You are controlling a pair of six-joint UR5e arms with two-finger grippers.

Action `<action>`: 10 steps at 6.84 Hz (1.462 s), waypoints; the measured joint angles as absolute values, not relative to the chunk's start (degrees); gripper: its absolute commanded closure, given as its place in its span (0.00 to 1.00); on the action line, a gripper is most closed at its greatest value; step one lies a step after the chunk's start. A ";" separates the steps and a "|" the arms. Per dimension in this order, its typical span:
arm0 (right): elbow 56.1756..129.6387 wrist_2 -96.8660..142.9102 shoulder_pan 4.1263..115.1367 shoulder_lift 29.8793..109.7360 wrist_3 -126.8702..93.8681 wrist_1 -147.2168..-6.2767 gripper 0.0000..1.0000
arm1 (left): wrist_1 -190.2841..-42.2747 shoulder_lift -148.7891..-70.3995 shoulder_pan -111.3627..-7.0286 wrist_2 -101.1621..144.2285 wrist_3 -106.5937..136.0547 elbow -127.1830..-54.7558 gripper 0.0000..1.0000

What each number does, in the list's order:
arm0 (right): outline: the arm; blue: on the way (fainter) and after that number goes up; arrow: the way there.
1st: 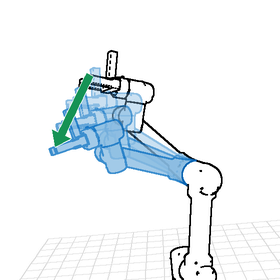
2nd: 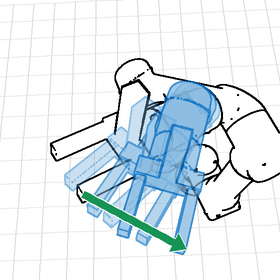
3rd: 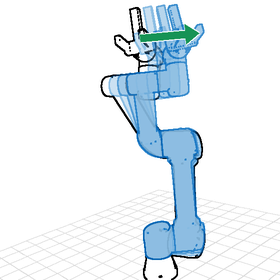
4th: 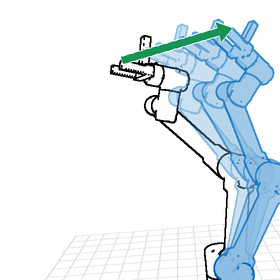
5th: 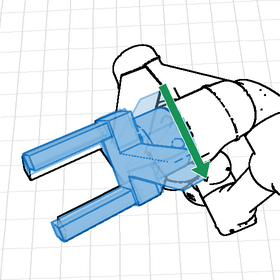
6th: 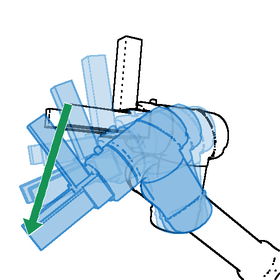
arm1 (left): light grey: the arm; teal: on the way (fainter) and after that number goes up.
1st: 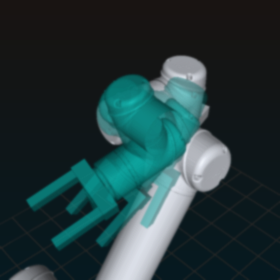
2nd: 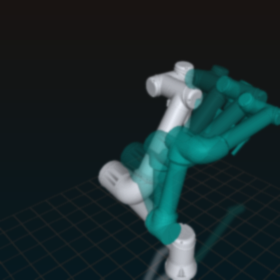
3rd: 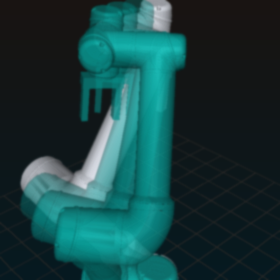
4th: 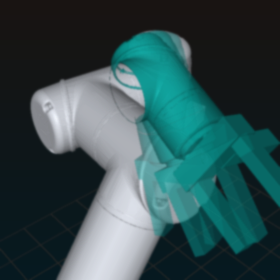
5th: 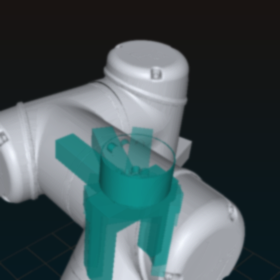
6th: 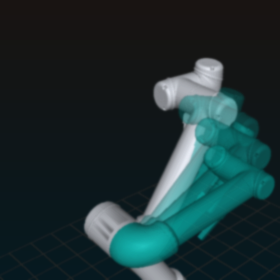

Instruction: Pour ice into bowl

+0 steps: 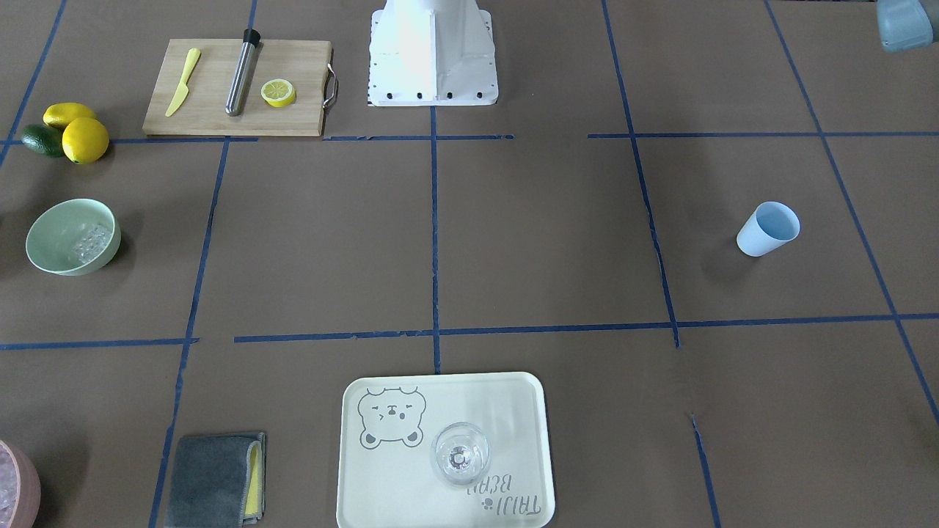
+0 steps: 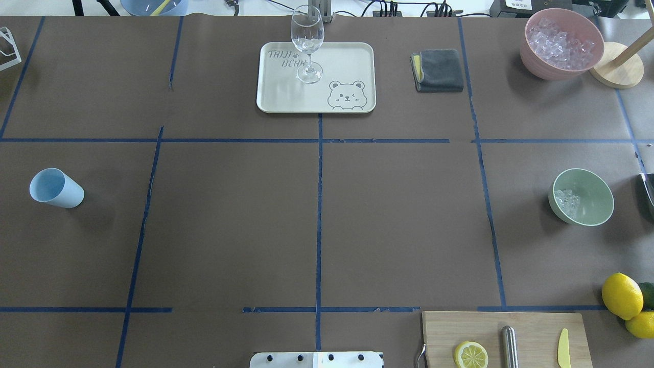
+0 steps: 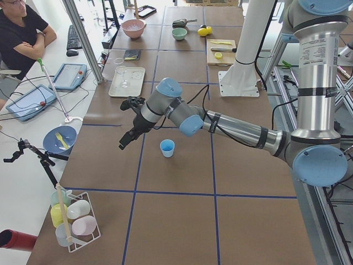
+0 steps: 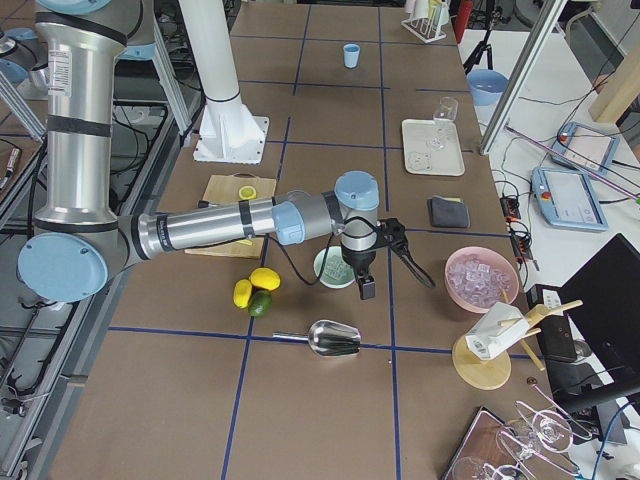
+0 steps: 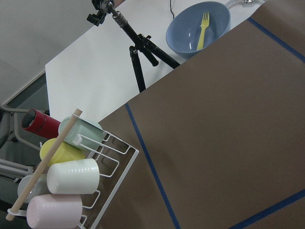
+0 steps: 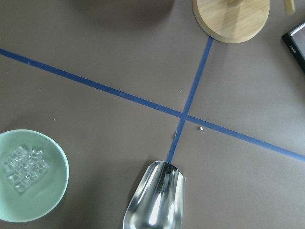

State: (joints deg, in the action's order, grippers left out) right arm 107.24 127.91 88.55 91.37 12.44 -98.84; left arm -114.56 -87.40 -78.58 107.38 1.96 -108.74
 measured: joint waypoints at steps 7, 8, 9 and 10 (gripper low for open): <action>103.86 137.99 92.58 92.60 14.15 -101.31 0.00 | -111.08 -77.83 -84.60 133.18 2.70 -99.09 0.00; 102.46 139.34 92.85 92.62 13.95 -101.35 0.00 | -109.29 -78.78 -85.41 133.32 2.97 -98.74 0.00; 100.53 141.77 93.50 92.72 13.77 -101.38 0.00 | -104.39 -81.73 -86.86 133.22 2.99 -98.44 0.00; 98.38 143.73 94.18 92.81 13.75 -101.36 0.00 | -98.60 -85.21 -88.80 133.02 2.69 -98.25 0.00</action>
State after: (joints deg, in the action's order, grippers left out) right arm 98.38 143.73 94.18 92.81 13.75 -101.36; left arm -98.60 -85.21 -88.80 133.02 2.69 -98.25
